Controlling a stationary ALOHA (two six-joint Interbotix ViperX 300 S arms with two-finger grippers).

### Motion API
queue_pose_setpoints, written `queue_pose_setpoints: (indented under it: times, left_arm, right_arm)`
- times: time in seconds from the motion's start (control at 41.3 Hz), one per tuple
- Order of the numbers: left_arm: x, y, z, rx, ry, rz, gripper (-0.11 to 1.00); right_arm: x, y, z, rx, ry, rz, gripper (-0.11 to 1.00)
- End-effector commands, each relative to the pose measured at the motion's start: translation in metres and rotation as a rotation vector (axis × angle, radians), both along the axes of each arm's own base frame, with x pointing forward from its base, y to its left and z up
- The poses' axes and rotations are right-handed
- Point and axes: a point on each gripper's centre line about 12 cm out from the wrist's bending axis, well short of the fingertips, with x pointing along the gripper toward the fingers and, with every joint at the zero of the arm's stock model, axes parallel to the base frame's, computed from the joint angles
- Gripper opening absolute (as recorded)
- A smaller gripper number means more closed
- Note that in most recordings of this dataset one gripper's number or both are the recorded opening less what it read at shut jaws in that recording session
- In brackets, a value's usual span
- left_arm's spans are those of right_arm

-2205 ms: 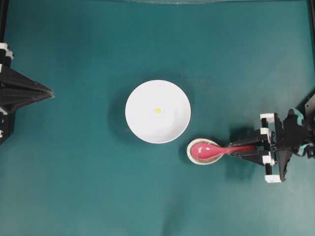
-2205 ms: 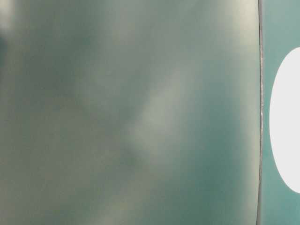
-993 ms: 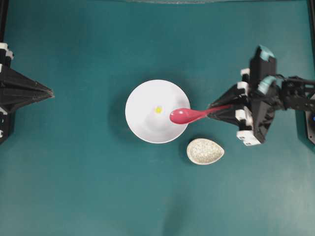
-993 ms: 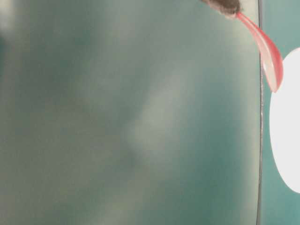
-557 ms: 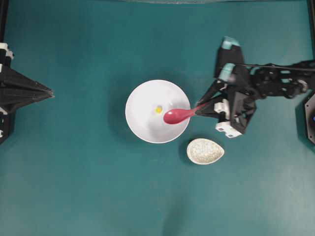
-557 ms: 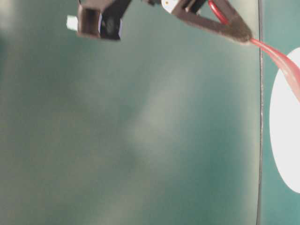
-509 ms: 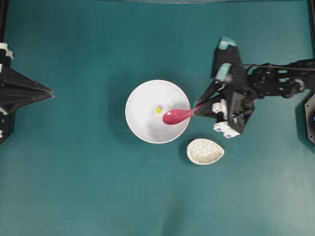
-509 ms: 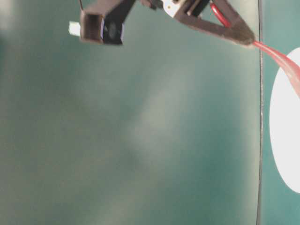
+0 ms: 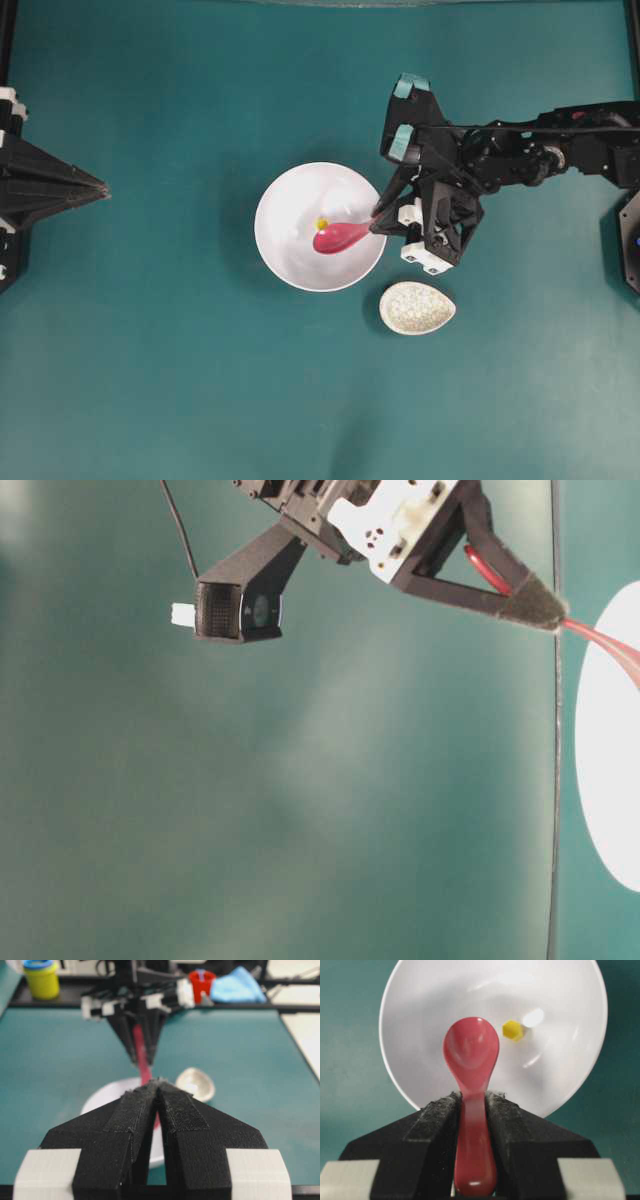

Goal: Scoop the yellow hexagonal prism block from the bowl with a spoon using the right arm.

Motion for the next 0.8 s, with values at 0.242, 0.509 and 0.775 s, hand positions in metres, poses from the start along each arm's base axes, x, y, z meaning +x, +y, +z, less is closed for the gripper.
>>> queue_pose_setpoints:
  times: [0.242,0.509,0.775]
  left_arm:
    - [0.0024,-0.0007,0.0097,0.004,-0.022,-0.003,0.06]
    - [0.0024,-0.0006,0.0097,0.004,-0.022,-0.003,0.06]
    - [0.0024,-0.0007,0.009,0.009,-0.02,-0.004,0.06]
  right_arm:
    - [0.0012,-0.0027,0.0083,0.003,-0.016,-0.005,0.24]
    - [-0.0024,-0.0064,0.0067,0.026,0.02,-0.006,0.24]
    - [-0.0047,-0.0112,0.0105,0.049,0.079,-0.009,0.24]
